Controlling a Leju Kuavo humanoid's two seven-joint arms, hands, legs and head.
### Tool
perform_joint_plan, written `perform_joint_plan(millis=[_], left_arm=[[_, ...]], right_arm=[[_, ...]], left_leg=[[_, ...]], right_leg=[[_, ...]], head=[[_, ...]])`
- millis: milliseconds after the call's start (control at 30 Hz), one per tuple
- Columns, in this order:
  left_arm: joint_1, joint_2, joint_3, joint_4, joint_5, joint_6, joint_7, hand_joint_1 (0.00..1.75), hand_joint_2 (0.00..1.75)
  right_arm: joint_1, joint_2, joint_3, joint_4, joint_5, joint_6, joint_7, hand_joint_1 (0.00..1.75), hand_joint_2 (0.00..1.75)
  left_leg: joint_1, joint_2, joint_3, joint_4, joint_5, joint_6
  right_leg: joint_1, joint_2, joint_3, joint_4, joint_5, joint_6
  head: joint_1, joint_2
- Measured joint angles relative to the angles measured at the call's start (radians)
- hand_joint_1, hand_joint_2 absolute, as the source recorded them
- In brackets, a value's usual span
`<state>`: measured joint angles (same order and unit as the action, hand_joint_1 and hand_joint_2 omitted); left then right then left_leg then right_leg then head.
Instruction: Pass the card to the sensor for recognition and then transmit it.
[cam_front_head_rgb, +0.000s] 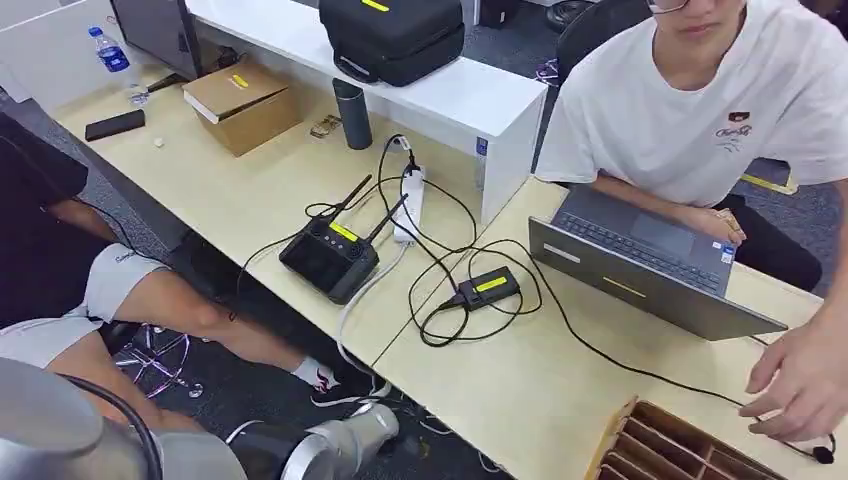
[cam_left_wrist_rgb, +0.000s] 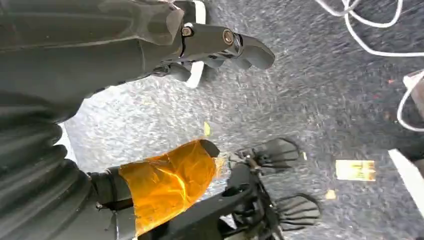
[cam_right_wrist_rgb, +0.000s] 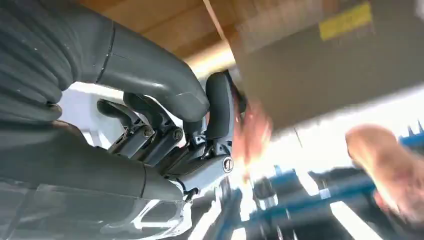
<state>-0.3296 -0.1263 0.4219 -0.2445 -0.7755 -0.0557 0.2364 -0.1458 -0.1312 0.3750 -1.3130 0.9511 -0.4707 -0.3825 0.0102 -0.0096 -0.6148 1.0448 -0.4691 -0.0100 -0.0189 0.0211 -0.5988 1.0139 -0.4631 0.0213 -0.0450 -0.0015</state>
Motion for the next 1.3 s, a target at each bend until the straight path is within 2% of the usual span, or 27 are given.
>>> perform_joint_plan(millis=[200, 333, 500, 633, 900, 933, 1300], left_arm=[[-0.058, -0.051, -0.013, 0.001, -0.034, -0.021, 0.091, 0.0, 1.75], [-0.064, -0.071, -0.018, 0.001, -0.051, -0.026, 0.109, 0.0, 1.75], [-0.067, -0.089, -0.028, 0.001, -0.061, -0.033, 0.117, 0.0, 1.75], [-0.068, -0.095, -0.032, 0.001, -0.065, -0.038, 0.118, 0.0, 1.75], [-0.068, -0.1, -0.033, 0.001, -0.073, -0.04, 0.118, 0.0, 1.75], [-0.068, -0.1, -0.033, 0.001, -0.074, -0.041, 0.118, 0.0, 1.75], [-0.067, -0.1, -0.033, 0.002, -0.064, -0.04, 0.112, 0.0, 1.75]], right_arm=[[-0.423, 0.143, 0.093, 0.193, 0.088, 0.07, 0.205, 1.75, 1.75], [-0.606, 0.219, 0.135, 0.346, 0.135, 0.079, 0.272, 1.75, 1.75], [-0.715, 0.281, 0.167, 0.479, 0.159, 0.08, 0.306, 1.75, 1.75], [-0.76, 0.315, 0.177, 0.565, 0.158, 0.082, 0.329, 1.75, 1.75], [-0.801, 0.34, 0.184, 0.677, 0.149, 0.076, 0.336, 1.75, 1.75], [-0.805, 0.34, 0.184, 0.687, 0.15, 0.076, 0.337, 0.0, 1.75], [-0.825, 0.335, 0.183, 0.761, 0.164, 0.069, 0.357, 0.0, 1.75]], left_leg=[[0.001, 0.003, -0.001, 0.0, 0.007, -0.001], [0.001, -0.003, -0.005, 0.0, 0.01, -0.001], [0.001, -0.006, -0.01, 0.0, 0.01, -0.001], [0.001, -0.007, -0.012, 0.0, 0.01, -0.001], [0.001, -0.008, -0.013, 0.001, 0.01, -0.001], [0.001, -0.008, -0.013, 0.001, 0.01, -0.001], [0.001, -0.008, -0.013, 0.001, 0.01, -0.001]], right_leg=[[0.0, 0.002, -0.004, 0.001, 0.006, -0.002], [0.0, -0.003, -0.006, 0.002, 0.007, -0.003], [0.0, -0.006, -0.009, 0.001, 0.007, -0.002], [-0.001, -0.008, -0.009, -0.001, 0.007, -0.002], [-0.001, -0.009, -0.009, -0.003, 0.007, -0.001], [-0.001, -0.009, -0.009, -0.003, 0.007, -0.001], [-0.001, -0.009, -0.011, -0.003, 0.007, -0.001]], head=[[-0.001, 0.0], [-0.001, 0.0], [-0.001, 0.0], [-0.001, 0.0], [-0.001, 0.0], [-0.001, 0.0], [-0.001, 0.0]])
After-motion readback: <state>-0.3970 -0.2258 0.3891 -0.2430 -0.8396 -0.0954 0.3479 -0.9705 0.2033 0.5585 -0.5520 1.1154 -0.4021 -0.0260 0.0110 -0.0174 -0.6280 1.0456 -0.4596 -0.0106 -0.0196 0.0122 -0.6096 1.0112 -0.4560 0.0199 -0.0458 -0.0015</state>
